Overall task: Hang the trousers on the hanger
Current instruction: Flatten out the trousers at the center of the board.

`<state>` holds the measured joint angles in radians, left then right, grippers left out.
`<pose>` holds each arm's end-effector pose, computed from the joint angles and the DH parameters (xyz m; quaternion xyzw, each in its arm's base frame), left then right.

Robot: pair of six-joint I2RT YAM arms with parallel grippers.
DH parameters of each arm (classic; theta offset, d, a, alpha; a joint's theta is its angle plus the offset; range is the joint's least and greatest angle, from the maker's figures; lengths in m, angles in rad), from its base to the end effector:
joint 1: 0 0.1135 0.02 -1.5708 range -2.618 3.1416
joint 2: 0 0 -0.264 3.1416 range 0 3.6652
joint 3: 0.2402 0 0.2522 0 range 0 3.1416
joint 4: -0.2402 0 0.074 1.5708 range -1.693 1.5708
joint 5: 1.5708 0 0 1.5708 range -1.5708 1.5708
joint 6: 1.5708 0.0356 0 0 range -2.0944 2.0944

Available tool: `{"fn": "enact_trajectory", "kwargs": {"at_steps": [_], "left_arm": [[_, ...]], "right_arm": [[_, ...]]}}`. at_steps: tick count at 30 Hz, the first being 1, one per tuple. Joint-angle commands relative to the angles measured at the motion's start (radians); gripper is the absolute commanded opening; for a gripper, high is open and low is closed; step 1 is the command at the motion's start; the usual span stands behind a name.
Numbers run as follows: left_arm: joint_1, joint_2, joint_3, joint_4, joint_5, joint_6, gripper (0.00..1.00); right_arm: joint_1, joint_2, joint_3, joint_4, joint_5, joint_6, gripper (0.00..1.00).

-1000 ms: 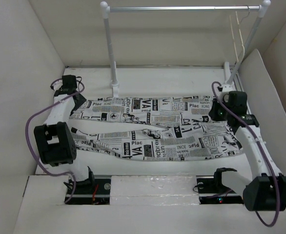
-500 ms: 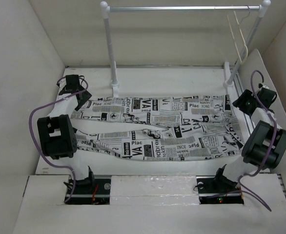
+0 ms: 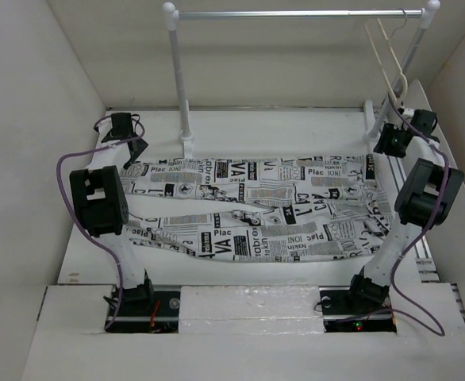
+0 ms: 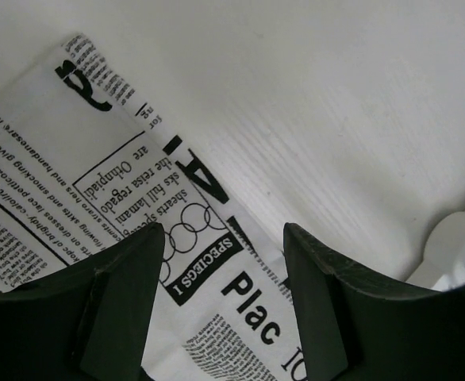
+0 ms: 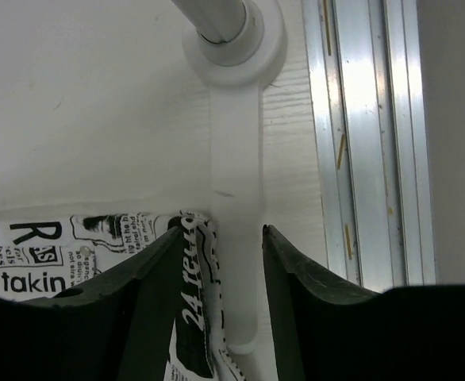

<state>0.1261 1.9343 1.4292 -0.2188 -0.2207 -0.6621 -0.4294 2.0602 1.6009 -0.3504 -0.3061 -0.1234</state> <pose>0.4343 0.0629 0.2222 -0.3897 0.8193 -0.0113 0.4204 0.4270 -0.1837 0.2135 0.0839 0.9155 0.0360 0.3918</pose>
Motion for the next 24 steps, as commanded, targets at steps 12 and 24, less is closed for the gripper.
{"fn": "enact_trajectory", "kwargs": {"at_steps": [12, 24], "left_arm": [[0.021, 0.104, 0.048, -0.053, -0.055, 0.030, 0.58], [0.021, 0.166, 0.047, -0.053, -0.054, 0.033, 0.24]], "right_arm": [[0.038, 0.103, 0.068, -0.062, 0.027, -0.032, 0.45], [0.017, 0.012, -0.076, 0.025, -0.050, 0.027, 0.48]]}}
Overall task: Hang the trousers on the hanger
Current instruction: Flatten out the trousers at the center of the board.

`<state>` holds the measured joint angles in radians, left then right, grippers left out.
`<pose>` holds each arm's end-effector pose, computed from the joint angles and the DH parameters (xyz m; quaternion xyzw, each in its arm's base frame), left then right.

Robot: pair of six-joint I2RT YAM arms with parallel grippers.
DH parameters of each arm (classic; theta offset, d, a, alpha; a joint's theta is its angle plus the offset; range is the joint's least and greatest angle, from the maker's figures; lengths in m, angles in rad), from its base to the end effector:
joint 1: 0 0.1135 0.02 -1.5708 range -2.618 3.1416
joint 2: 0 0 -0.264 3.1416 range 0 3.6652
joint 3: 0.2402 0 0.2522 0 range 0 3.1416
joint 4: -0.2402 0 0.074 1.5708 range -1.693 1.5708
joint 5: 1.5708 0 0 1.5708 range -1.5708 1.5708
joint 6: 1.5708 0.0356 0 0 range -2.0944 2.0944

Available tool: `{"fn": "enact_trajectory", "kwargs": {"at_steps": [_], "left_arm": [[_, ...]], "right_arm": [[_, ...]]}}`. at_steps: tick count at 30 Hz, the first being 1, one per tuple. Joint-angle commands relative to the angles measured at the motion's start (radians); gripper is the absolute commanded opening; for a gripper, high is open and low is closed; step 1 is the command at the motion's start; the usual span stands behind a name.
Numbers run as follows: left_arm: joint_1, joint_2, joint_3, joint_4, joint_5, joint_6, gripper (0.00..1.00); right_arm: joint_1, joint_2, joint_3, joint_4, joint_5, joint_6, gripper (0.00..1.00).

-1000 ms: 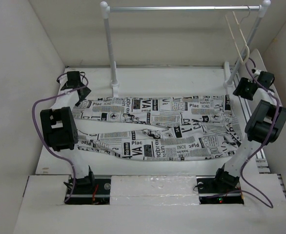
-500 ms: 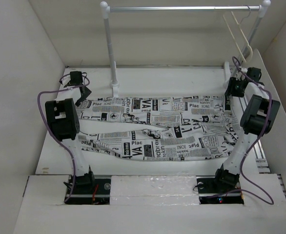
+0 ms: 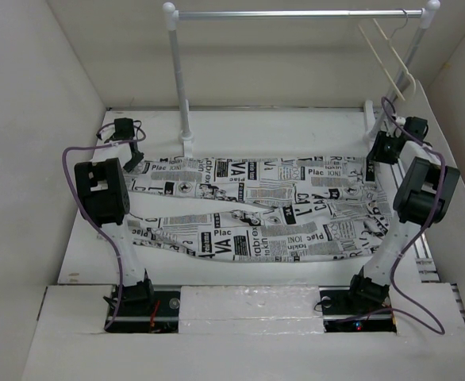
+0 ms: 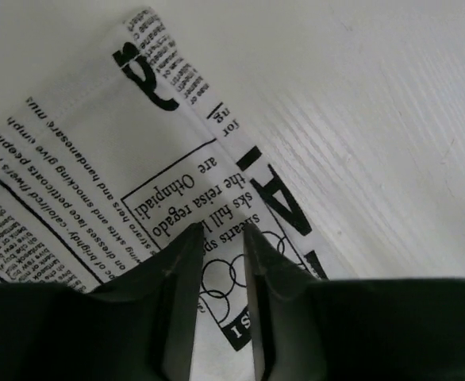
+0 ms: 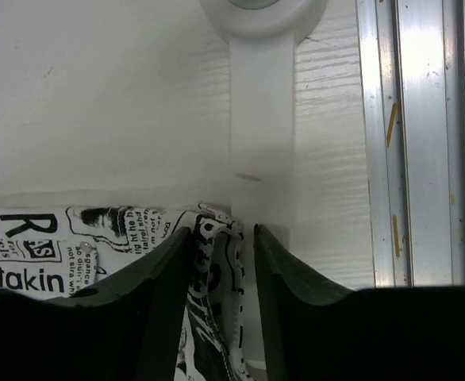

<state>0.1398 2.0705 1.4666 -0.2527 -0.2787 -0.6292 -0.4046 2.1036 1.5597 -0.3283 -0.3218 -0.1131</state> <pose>0.4473 0.0728 0.1737 -0.3930 0.8419 0.0424 0.3674 0.4310 -0.1723 0.1830 0.0805 0.9256 0.0590 0.3651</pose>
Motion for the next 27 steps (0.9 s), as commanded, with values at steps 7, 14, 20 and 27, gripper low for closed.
{"fn": "enact_trajectory", "kwargs": {"at_steps": [7, 14, 20, 27], "left_arm": [[0.017, 0.014, 0.004, -0.020, 0.013, -0.007, 0.00], [0.017, -0.067, 0.008, 0.016, 0.030, -0.018, 0.00], [-0.009, 0.008, 0.150, -0.022, 0.069, 0.008, 0.00], [-0.009, 0.005, 0.284, -0.091, 0.171, 0.074, 0.36]], "right_arm": [[-0.052, -0.076, -0.104, 0.095, -0.118, 0.075, 0.00], [-0.115, -0.119, -0.058, 0.181, -0.177, 0.197, 0.00], [-0.125, -0.002, 0.146, 0.135, -0.160, 0.245, 0.00], [-0.091, 0.027, 0.289, 0.040, -0.134, 0.289, 0.66]]}}
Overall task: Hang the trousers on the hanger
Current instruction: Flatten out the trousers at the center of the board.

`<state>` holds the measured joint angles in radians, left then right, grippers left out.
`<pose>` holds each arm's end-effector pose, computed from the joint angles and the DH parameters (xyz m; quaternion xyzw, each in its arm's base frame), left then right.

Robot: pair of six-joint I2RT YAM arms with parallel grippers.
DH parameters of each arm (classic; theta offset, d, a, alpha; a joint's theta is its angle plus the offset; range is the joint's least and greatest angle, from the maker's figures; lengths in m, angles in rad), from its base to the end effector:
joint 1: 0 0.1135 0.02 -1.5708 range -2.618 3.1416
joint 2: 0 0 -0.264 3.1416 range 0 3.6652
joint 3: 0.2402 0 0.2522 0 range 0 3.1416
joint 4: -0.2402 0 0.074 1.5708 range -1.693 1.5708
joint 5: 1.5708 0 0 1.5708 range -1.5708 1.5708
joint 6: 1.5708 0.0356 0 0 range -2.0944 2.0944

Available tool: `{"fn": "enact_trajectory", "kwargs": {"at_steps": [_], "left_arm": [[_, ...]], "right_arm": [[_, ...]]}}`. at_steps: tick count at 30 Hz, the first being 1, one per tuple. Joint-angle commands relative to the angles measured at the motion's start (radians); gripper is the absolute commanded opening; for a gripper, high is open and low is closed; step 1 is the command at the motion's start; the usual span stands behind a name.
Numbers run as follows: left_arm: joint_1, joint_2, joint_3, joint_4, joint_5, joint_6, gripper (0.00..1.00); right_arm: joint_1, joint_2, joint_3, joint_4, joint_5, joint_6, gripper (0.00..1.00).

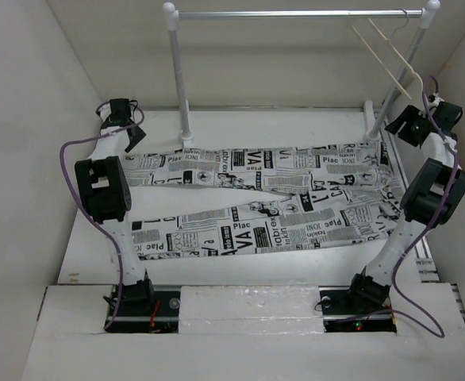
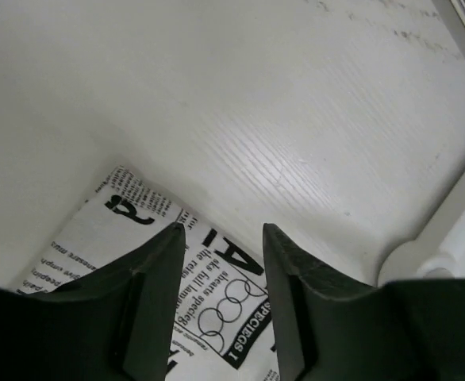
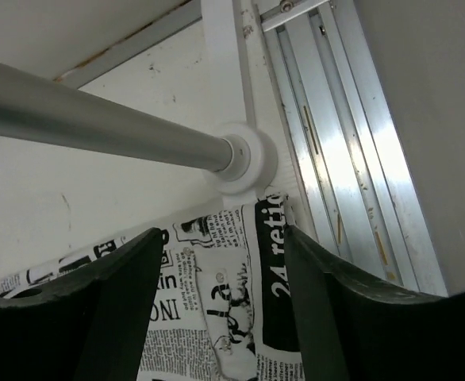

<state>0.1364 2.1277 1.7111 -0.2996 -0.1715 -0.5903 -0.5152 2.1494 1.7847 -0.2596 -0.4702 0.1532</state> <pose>0.4847 0.0727 0.2217 -0.3554 0.8349 -0.0170 0.4198 0.4434 -0.2325 0.2414 0.1836 0.8525 0.1242 0.4733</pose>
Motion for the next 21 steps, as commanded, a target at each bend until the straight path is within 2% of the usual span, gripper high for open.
{"fn": "enact_trajectory", "kwargs": {"at_steps": [1, 2, 3, 4, 5, 6, 7, 8, 10, 11, 12, 13, 15, 16, 21], "left_arm": [[-0.006, -0.072, 0.036, -0.079, 0.060, 0.037, 0.41], [-0.006, -0.106, 0.013, -0.082, 0.044, 0.041, 0.44], [-0.006, -0.194, -0.025, -0.076, 0.044, 0.043, 0.49], [-0.006, -0.246, -0.132, -0.053, 0.050, 0.044, 0.49], [-0.015, -0.302, -0.187, -0.047, 0.064, 0.046, 0.48], [-0.015, -0.413, -0.253, -0.042, 0.069, 0.043, 0.48], [-0.039, -0.571, -0.506, -0.064, 0.032, 0.021, 0.48], [-0.040, -0.572, -0.508, -0.064, 0.032, 0.021, 0.48], [-0.049, -0.712, -0.627, -0.101, -0.003, -0.060, 0.48], [-0.040, -0.745, -0.725, -0.125, -0.003, -0.086, 0.47], [-0.020, -0.774, -0.758, -0.153, -0.006, -0.139, 0.47], [-0.020, -0.816, -0.786, -0.200, -0.003, -0.160, 0.47], [-0.011, -0.833, -0.843, -0.243, 0.022, -0.192, 0.47], [-0.011, -0.835, -0.860, -0.257, 0.039, -0.215, 0.47], [-0.011, -0.836, -0.973, -0.266, 0.199, -0.285, 0.43]], "right_arm": [[0.029, -0.038, 0.047, -0.045, 0.024, 0.020, 0.69], [0.029, -0.102, 0.016, -0.053, 0.031, 0.019, 0.70], [0.029, -0.146, -0.095, -0.028, 0.033, 0.020, 0.70], [0.029, -0.201, -0.173, -0.001, 0.035, 0.038, 0.68], [0.029, -0.324, -0.262, 0.035, 0.027, 0.054, 0.67], [0.040, -0.391, -0.356, 0.124, 0.001, 0.074, 0.59], [0.079, -0.577, -0.691, 0.243, -0.016, 0.168, 0.24], [0.080, -0.579, -0.694, 0.244, -0.016, 0.169, 0.24], [0.171, -0.752, -0.818, 0.285, 0.030, 0.200, 0.00], [0.214, -0.802, -0.919, 0.289, 0.044, 0.222, 0.00], [0.260, -0.848, -0.962, 0.299, 0.062, 0.232, 0.00], [0.356, -0.931, -0.993, 0.304, 0.071, 0.235, 0.00], [0.443, -1.003, -1.060, 0.274, 0.088, 0.223, 0.00], [0.531, -1.032, -1.077, 0.264, 0.087, 0.215, 0.00], [0.734, -1.115, -1.116, 0.172, 0.076, 0.161, 0.01]]}}
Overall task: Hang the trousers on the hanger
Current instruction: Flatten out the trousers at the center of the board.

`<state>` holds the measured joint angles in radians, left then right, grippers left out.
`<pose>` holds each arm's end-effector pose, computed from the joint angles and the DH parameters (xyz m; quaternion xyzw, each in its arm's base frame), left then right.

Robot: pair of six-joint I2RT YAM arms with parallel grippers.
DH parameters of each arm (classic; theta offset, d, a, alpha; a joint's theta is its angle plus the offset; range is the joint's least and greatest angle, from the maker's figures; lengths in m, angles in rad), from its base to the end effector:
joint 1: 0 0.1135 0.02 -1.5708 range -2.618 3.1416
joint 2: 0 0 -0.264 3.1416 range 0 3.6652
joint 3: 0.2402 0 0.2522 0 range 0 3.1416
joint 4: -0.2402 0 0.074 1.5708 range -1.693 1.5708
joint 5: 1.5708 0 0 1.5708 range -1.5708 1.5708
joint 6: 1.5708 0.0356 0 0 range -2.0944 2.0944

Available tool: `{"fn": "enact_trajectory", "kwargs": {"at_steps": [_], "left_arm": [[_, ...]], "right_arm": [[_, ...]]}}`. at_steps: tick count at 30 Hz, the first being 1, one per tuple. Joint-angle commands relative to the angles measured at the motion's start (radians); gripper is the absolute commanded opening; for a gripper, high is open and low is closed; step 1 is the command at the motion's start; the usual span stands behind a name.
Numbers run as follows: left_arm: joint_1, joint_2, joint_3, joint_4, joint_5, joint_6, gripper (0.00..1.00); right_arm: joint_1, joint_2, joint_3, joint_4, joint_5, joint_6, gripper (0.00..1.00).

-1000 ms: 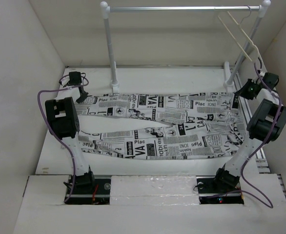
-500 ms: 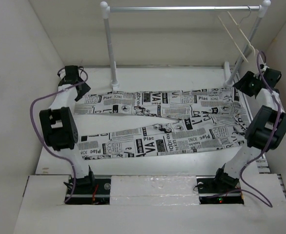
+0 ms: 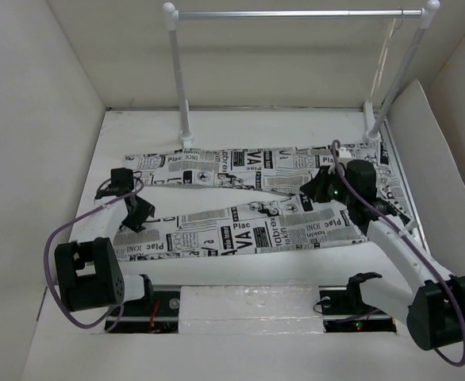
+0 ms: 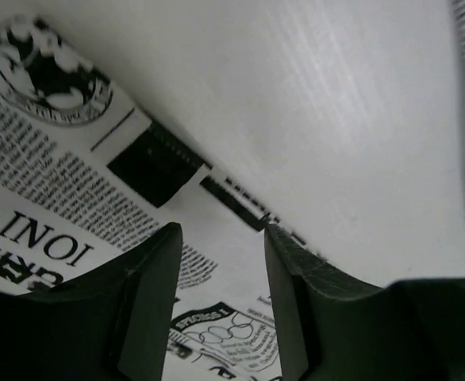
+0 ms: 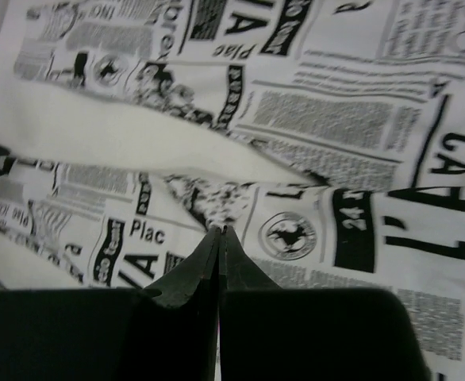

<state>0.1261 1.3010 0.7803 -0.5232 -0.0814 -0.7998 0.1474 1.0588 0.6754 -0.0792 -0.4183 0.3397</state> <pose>0.2447 0.0339 0.2035 -0.4403 0.8584 -0.0489 0.2586 0.2309 0.0489 0.2601 -0.0289 0.8385 0.2955 0.4569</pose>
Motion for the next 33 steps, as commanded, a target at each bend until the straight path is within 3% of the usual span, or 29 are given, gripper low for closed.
{"fn": "enact_trajectory", "kwargs": {"at_steps": [1, 5, 13, 22, 25, 29, 33], "left_arm": [[-0.014, -0.012, -0.059, -0.031, 0.127, -0.082, 0.40], [-0.034, 0.010, -0.111, 0.009, 0.135, -0.108, 0.37], [0.001, 0.179, -0.072, 0.089, 0.005, -0.070, 0.35], [0.001, 0.518, 0.275, 0.071, -0.109, -0.055, 0.35], [0.001, 0.564, 0.384, 0.036, -0.118, -0.052, 0.34], [0.001, 0.514, 0.467, -0.011, -0.126, -0.024, 0.34], [0.001, 0.275, 0.401, 0.003, -0.159, 0.040, 0.38]], "right_arm": [[0.099, -0.031, -0.007, -0.020, 0.036, -0.034, 0.03], [0.184, -0.045, 0.007, -0.090, 0.096, -0.082, 0.05], [0.184, -0.072, 0.039, -0.136, 0.118, -0.108, 0.10], [0.164, -0.077, 0.144, -0.206, 0.142, -0.114, 0.14], [0.153, -0.077, 0.153, -0.220, 0.125, -0.117, 0.15], [0.153, -0.074, 0.136, -0.228, 0.084, -0.126, 0.20], [0.165, -0.086, 0.110, -0.238, 0.047, -0.142, 0.34]]}}
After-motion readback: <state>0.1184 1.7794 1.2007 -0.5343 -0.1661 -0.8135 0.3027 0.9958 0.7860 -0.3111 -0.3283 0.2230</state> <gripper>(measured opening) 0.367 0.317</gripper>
